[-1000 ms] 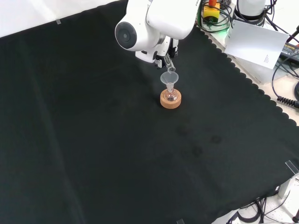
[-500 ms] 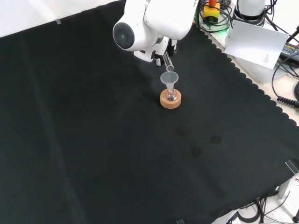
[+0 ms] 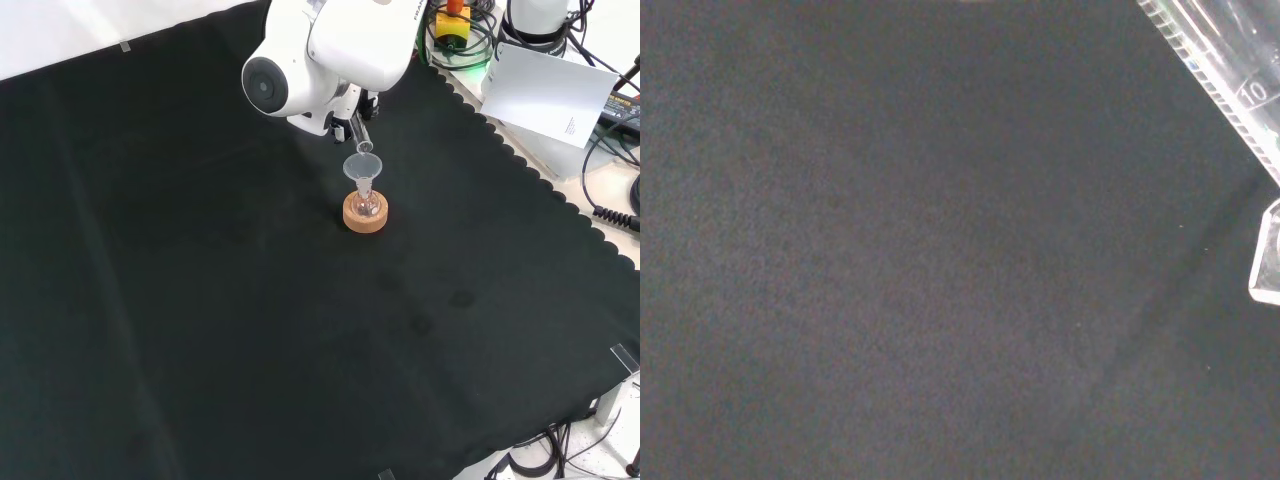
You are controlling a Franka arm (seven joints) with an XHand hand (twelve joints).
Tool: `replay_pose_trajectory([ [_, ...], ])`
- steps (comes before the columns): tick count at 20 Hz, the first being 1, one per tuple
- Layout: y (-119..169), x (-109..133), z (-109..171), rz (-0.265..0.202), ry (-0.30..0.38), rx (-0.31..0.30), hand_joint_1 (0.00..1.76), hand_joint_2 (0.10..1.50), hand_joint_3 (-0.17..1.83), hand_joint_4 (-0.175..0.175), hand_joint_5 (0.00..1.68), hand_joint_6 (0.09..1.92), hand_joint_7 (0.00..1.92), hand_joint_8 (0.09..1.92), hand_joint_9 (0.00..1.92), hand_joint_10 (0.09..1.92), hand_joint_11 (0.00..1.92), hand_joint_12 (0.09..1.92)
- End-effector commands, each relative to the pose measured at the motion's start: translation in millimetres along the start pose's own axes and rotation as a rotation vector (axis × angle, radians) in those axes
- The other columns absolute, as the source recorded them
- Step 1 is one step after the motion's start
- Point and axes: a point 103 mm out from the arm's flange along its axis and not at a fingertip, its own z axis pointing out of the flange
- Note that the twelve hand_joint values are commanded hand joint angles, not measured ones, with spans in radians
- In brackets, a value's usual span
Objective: Pour the water from the graduated cylinder into the round-bottom flask.
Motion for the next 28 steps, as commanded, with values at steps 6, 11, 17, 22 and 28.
replay_pose_trajectory([
  [6,-1.8,1.1,-6.7,0.029,-0.03,0.024,1.13,1.12,0.0,-0.115,0.97,1.03,1.32,0.29,1.49,0.09,1.29,0.72],
  [11,-2.6,4.7,-9.4,0.038,-0.036,0.03,1.13,1.12,0.0,-0.115,0.97,1.03,1.32,0.29,1.49,0.09,1.29,0.72],
  [17,-4.2,4.2,-10.0,0.055,-0.042,0.038,1.13,1.13,0.0,-0.115,0.97,1.03,1.32,0.29,1.49,0.09,1.29,0.72],
  [22,-5.3,3.4,-9.7,0.066,-0.054,0.047,1.13,1.13,0.0,-0.116,0.97,1.03,1.32,0.28,1.49,0.09,1.29,0.72],
  [28,-7.1,2.7,-12.5,0.11,-0.091,0.056,1.13,1.13,0.0,-0.117,0.97,1.03,1.32,0.28,1.49,0.09,1.29,0.72],
])
